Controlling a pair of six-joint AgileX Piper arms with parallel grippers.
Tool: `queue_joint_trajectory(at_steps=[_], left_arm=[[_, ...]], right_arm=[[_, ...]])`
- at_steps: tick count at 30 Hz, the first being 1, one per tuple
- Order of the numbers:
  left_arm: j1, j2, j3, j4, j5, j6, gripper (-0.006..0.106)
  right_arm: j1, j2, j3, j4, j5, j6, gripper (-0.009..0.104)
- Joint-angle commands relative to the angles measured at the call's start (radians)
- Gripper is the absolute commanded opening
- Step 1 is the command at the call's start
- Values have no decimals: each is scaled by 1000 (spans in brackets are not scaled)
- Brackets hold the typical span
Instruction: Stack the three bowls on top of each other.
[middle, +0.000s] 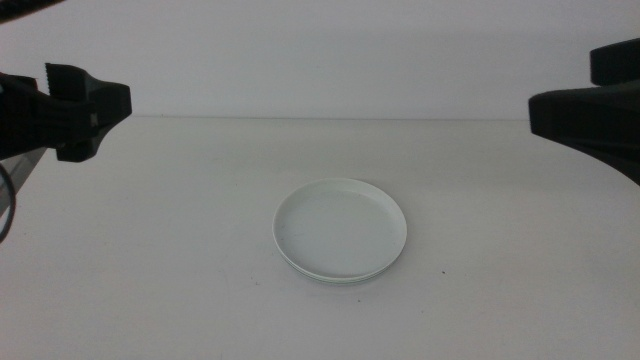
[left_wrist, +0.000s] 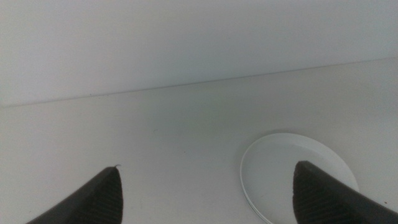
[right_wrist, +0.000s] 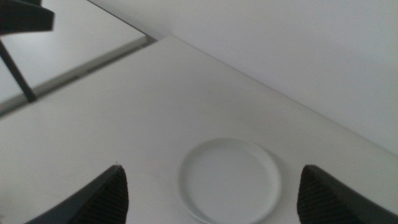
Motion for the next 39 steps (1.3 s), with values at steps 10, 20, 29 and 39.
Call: queue_joint_trajectory(at_steps=[10, 20, 29, 39], left_arm=[[-2, -4, 2, 8, -13, -2, 94], [-2, -4, 2, 8, -13, -2, 94], [-2, -4, 2, 8, -13, -2, 94], [-2, -4, 2, 5, -13, 0, 94]], right_arm=[[-140, -99, 6, -210, -197, 32, 89], [-365, -181, 57, -318, -230, 33, 89], [-367, -202, 215, -305, -324, 42, 89], [-367, -202, 215, -313, -352, 76, 89]])
